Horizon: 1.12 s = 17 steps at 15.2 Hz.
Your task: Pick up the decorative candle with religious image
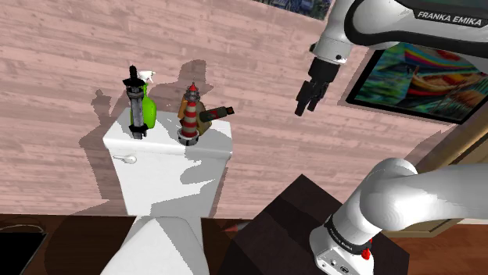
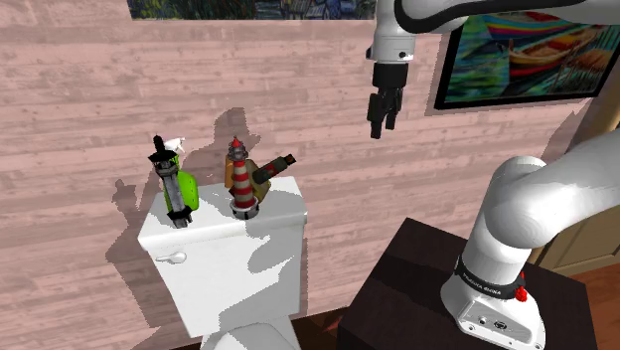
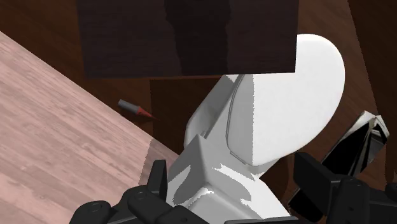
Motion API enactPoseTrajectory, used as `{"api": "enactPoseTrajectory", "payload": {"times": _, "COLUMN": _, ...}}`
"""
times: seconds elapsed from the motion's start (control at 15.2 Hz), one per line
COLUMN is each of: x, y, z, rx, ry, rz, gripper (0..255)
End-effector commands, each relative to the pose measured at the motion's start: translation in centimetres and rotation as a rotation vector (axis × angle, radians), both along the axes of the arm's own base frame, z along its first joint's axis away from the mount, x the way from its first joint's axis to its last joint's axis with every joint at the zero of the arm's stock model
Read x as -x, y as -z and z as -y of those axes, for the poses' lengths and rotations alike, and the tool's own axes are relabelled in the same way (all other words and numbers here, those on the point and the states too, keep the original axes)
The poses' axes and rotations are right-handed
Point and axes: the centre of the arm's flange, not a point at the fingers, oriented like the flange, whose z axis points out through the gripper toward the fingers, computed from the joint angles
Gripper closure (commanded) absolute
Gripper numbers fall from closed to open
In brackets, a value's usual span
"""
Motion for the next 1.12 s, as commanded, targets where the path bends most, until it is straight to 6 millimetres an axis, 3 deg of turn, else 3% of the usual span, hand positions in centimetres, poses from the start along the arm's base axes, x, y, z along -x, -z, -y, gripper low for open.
{"api": "enactPoseTrajectory", "payload": {"times": 0.0, "x": 0.0, "y": 0.0, "z": 0.0, "rx": 0.0, "ry": 0.0, "rz": 0.0, "gripper": 0}}
{"api": "enactPoseTrajectory", "payload": {"times": 0.53, "x": -11.8, "y": 2.5, "z": -1.6, "rx": 0.076, "ry": -0.12, "rz": -0.097, "gripper": 0}}
{"api": "enactPoseTrajectory", "payload": {"times": 1.06, "x": -23.1, "y": 6.3, "z": -4.3, "rx": 0.153, "ry": -0.239, "rz": -0.195, "gripper": 0}}
